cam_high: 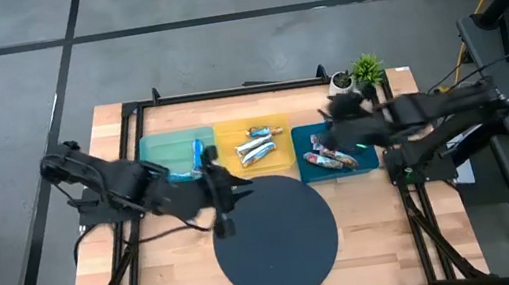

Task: Pick and place Granola Bars by type
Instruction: Return to Home Position

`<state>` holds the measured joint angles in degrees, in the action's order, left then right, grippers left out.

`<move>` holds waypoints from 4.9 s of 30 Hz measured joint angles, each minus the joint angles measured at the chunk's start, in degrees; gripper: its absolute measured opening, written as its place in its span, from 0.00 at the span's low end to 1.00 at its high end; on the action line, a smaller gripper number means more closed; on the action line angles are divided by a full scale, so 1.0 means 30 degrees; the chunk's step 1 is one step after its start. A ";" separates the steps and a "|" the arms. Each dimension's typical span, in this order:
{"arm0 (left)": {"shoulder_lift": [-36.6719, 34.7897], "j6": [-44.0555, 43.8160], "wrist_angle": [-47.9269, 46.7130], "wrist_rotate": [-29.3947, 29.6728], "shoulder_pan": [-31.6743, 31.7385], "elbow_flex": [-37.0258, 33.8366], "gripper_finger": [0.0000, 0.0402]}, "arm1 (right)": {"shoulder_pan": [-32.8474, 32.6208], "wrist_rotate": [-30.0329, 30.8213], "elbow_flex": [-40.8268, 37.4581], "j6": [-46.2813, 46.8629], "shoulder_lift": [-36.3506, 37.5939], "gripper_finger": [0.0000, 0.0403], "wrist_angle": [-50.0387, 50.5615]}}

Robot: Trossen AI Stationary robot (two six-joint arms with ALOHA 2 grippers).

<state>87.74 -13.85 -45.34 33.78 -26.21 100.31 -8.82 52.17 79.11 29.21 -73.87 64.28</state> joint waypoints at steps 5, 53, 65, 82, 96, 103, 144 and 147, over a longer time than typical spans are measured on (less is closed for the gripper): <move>-0.2226 0.0483 -0.1126 -0.0095 0.0304 0.0015 0.05 | -0.3454 0.2896 -0.0124 -0.0734 0.2642 0.38 -0.0217; -2.8533 -0.4150 1.5977 -0.8289 1.0039 -3.1440 0.01 | -0.9004 0.3275 -1.6815 -0.4380 2.1327 0.01 -1.1774; -2.8179 -0.1841 1.5336 -1.0942 0.9994 -3.3259 0.01 | -0.8996 0.2699 -1.6815 -0.4328 2.1312 0.02 -1.2025; -2.7910 -0.2477 1.5487 -1.1635 0.9980 -3.3274 0.02 | -0.8996 0.1153 -1.6815 -0.5846 2.1320 0.01 -1.2220; -2.7910 -0.2484 1.5611 -1.1635 0.9980 -3.3274 0.03 | -0.8971 -0.6033 -2.2483 -0.8829 2.4466 0.01 -2.3063; -2.7910 -0.2491 1.5607 -1.1635 0.9973 -3.3274 0.02 | -0.7098 -0.7906 -2.4490 -0.9886 2.2486 0.00 -2.9518; -2.7910 -0.2491 1.5611 -1.1621 0.9973 -3.3274 0.02 | 0.0216 -1.8345 -2.4868 -0.7118 2.4605 0.00 -1.7779; -2.7907 -0.2494 1.5614 -1.1616 0.9973 -3.3274 0.02 | 0.0249 -1.8187 -2.4931 -0.7146 2.4484 0.00 -1.7888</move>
<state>4.02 -21.33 1.51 -1.07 3.70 0.49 -8.08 -2.39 4.32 7.78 -0.42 10.61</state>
